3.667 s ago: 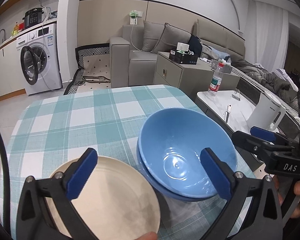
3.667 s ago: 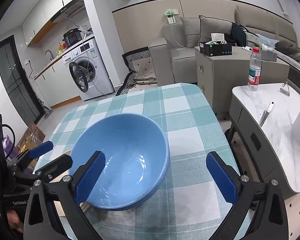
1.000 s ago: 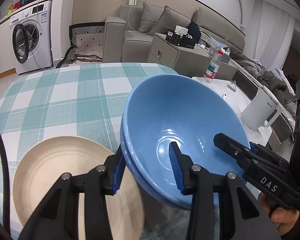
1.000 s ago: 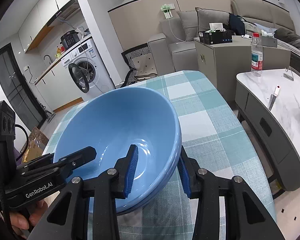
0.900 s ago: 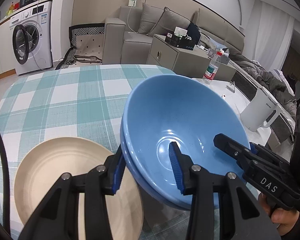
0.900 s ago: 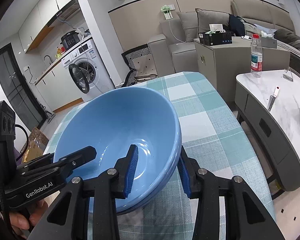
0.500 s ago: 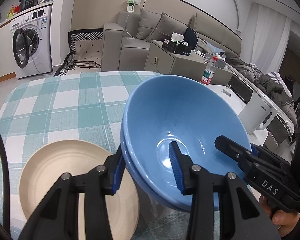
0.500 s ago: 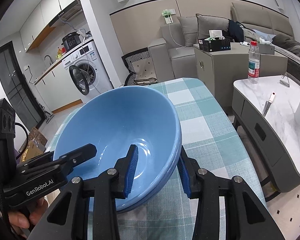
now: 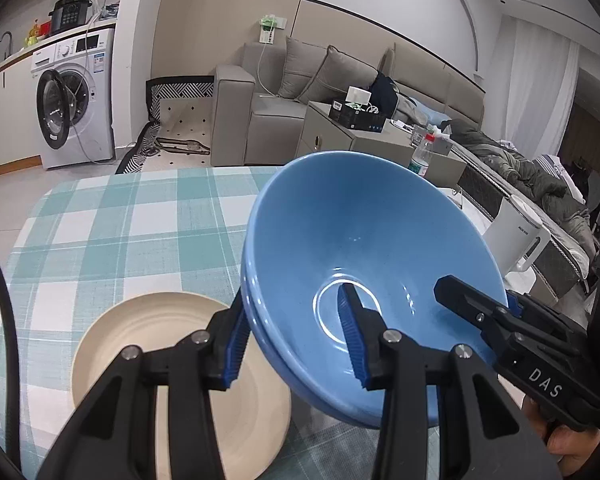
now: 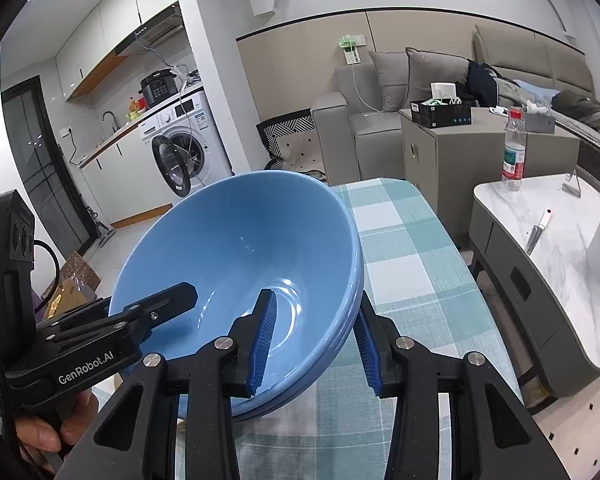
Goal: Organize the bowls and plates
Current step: 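Lift the nested blue bowls off the tablecloth with both grippers, then carry the nested bowls over the stack of cream plates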
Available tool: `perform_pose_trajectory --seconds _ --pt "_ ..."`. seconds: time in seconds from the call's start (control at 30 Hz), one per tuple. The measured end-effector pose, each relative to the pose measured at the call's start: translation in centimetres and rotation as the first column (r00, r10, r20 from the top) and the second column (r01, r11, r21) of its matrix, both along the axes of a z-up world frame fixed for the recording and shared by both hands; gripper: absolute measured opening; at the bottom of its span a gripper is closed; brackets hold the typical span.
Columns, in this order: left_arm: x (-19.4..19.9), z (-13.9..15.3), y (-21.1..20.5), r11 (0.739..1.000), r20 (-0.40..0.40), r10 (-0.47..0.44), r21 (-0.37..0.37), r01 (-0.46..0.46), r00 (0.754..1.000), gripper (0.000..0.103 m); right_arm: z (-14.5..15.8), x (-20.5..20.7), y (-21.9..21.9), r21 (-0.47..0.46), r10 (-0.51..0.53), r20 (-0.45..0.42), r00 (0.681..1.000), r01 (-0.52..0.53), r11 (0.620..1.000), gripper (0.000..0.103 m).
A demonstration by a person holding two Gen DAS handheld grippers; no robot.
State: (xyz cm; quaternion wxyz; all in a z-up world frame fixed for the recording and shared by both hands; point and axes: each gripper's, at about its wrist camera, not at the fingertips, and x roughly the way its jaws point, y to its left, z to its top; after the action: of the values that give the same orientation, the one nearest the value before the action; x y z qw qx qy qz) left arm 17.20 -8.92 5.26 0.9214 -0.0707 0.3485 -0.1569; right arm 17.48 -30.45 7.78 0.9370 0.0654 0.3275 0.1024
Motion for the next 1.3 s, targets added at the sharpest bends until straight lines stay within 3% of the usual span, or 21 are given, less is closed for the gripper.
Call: perform_pose_trajectory --seconds 0.67,1.3 --pt "-2.9 1.9 5.2 0.995 0.055 0.095 -0.004 -0.095 0.994 0.041 2.0 -1.3 5.9 -0.019 0.078 0.017 0.997 -0.078 0.997 0.040" --pt "-2.8 -0.1 9.7 0.976 0.043 0.214 0.026 -0.215 0.976 0.041 0.3 0.7 11.3 -0.035 0.175 -0.017 0.984 -0.175 0.984 0.040"
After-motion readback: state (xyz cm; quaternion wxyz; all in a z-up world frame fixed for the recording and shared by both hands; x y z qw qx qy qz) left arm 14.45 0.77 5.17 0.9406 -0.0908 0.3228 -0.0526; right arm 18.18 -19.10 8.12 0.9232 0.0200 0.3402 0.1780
